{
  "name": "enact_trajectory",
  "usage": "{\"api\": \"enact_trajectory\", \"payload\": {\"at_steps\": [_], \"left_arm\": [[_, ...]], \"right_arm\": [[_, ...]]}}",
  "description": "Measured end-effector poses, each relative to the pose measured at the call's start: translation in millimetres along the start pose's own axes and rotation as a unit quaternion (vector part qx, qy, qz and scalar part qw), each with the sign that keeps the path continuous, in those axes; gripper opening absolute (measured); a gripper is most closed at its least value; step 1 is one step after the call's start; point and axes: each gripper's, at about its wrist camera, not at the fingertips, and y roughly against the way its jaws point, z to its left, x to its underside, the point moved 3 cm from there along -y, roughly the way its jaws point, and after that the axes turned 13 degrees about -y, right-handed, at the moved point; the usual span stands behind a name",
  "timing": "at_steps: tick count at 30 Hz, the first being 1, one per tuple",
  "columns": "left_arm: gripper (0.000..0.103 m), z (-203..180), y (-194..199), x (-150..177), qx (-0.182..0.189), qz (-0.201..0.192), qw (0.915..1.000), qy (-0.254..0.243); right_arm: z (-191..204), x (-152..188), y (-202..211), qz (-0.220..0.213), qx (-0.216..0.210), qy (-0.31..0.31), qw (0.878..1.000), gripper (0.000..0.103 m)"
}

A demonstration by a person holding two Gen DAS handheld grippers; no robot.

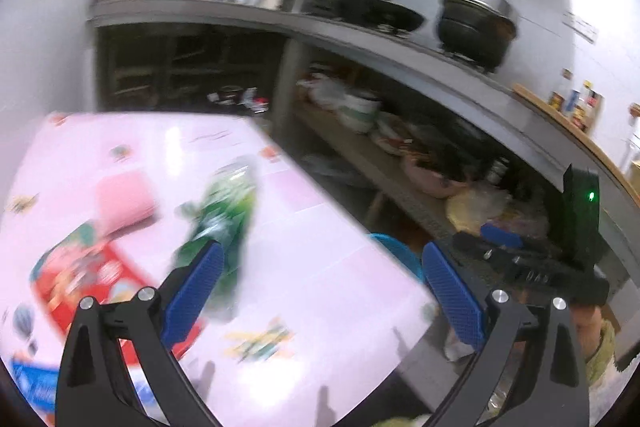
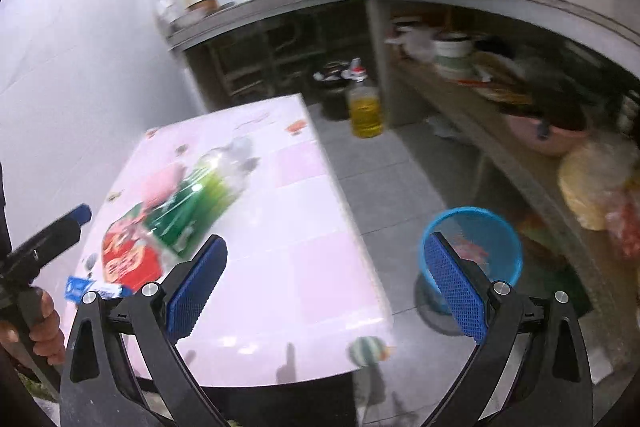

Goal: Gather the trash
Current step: 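Move both tools back over the table toward the toothpaste box and sponge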

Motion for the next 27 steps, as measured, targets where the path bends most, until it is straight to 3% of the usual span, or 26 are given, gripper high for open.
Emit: {"api": "enact_trajectory", "payload": {"at_steps": [6,12,22,25,27], "left_arm": [[0.097,40,47,50,-0.089,0.022,0.9952,0.034],[0.097,69,73,85,-0.137,0.045,0.9865,0.077],[0.097,89,83,114,-0.144,0.083,0.9762,0.139],[0.097,102,76,123,-0.128,0.1,0.9662,0.2],[0.097,116,69,134,-0.118,0.112,0.9517,0.26]], "right_arm": [[33,11,-20,0.044,-0.055,0.018,0.997,0.095],[69,26,-32,0.082,-0.093,0.04,0.991,0.095],[95,39,-41,0.114,-0.11,0.062,0.985,0.095],[96,39,-43,0.117,-0.11,0.062,0.985,0.095],[96,40,-44,0.117,-0.11,0.061,0.985,0.095]]}}
